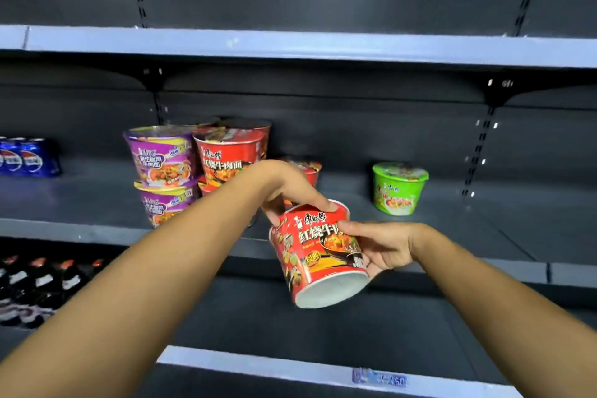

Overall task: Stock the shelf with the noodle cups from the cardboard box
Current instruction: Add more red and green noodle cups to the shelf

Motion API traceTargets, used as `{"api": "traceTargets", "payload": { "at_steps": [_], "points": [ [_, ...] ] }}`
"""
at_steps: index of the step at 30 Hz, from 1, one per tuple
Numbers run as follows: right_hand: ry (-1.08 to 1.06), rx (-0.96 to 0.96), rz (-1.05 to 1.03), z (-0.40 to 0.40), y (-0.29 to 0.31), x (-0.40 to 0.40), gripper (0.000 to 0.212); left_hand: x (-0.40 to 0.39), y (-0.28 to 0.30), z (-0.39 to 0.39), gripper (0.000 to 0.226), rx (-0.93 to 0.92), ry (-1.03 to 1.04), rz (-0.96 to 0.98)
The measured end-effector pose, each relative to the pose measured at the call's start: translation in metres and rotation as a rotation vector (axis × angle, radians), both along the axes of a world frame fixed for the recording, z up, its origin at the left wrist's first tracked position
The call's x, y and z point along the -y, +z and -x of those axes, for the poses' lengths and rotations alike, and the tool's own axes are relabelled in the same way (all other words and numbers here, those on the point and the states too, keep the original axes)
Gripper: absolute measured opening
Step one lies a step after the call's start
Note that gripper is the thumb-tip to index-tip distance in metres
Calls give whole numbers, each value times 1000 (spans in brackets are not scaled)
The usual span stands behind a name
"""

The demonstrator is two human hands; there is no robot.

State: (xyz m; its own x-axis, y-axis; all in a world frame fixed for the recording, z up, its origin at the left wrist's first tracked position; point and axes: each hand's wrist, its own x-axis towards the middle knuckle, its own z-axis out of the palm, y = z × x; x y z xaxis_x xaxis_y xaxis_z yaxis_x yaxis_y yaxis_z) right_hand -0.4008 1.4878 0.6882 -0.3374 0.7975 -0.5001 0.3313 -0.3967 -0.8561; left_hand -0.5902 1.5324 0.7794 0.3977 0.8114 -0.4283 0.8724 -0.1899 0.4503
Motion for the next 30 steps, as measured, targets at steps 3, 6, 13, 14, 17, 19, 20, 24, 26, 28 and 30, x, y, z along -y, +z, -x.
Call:
{"api": "traceTargets", "payload": {
  "at_steps": [3,6,13,14,17,19,20,24,26,28,30],
  "points": [
    [-46,-4,-83,-3,16,-4,109,-2,15,2,48,116,-6,-157],
    [-83,-50,-150,-4,23,-9,103,-4,23,2,38,184,-43,-266],
    [-213,-155,-253,-1,24,-29,56,-15,26,1,15,215,-121,-547],
    [-220,-165,-260,0,23,-32,56,-18,24,2,14,220,-121,-562],
    [-213,-213,-278,3,16,-45,58,-27,18,6,12,221,-142,-572],
    [-203,-246,-288,3,10,-55,64,-31,14,9,10,223,-163,-575],
    [-204,-260,-290,4,6,-61,69,-33,12,11,11,230,-173,-576],
    [-261,-300,-309,9,-11,-81,72,-45,0,19,22,218,-225,-621],
    [-297,-325,-326,12,-20,-91,77,-51,-7,22,24,218,-230,-612],
    [-316,-351,-345,17,-29,-100,81,-58,-16,23,23,218,-208,-622],
    [-337,-362,-369,21,-37,-109,87,-66,-25,24,21,236,-169,-649]
  ]
}}
